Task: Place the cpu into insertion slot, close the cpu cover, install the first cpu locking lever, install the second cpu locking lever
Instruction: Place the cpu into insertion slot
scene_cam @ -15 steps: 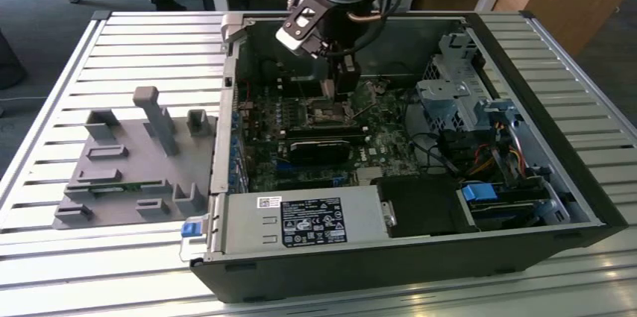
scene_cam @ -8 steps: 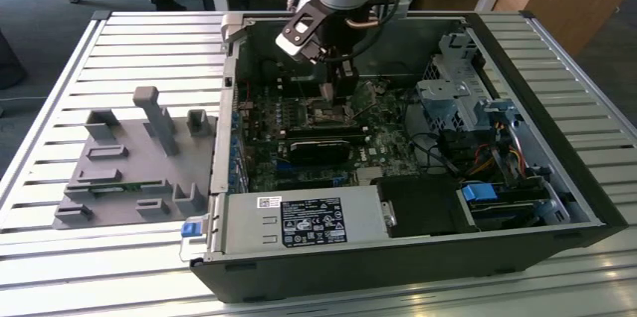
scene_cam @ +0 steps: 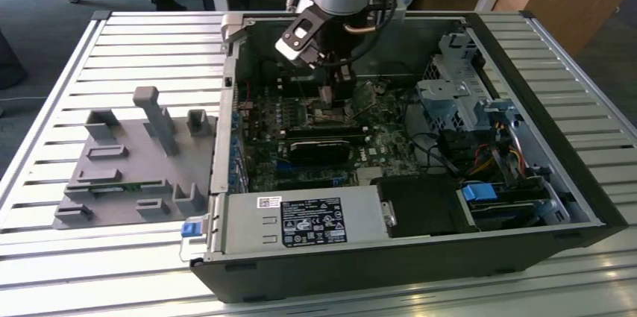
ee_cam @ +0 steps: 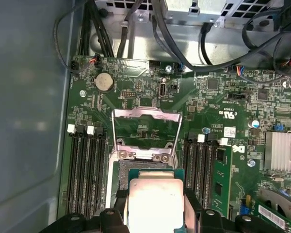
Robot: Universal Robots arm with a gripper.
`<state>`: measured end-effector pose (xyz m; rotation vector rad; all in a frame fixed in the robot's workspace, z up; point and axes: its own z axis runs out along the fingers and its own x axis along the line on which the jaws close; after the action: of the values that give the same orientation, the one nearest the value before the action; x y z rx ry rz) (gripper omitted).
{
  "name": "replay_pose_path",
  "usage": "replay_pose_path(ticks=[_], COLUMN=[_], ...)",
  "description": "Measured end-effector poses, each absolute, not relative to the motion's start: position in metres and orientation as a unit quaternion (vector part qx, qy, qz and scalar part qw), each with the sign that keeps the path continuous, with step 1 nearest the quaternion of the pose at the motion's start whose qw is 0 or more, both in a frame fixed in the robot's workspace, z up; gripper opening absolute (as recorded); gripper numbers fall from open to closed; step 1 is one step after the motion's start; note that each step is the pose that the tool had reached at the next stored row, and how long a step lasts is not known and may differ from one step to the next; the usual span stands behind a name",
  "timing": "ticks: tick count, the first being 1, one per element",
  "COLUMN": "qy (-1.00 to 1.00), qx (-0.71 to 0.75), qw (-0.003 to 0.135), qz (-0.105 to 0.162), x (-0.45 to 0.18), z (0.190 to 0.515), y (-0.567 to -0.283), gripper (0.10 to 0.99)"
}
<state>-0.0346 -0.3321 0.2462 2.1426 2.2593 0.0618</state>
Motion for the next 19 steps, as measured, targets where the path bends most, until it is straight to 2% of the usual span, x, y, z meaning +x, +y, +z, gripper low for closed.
replay_pose_path(ticks=[19], qy=[0.718], qx=[0.696], qw=[0.014], qz=[0.019], x=[-0.041], z=[0.227], y=[-0.328], gripper=[0.541])
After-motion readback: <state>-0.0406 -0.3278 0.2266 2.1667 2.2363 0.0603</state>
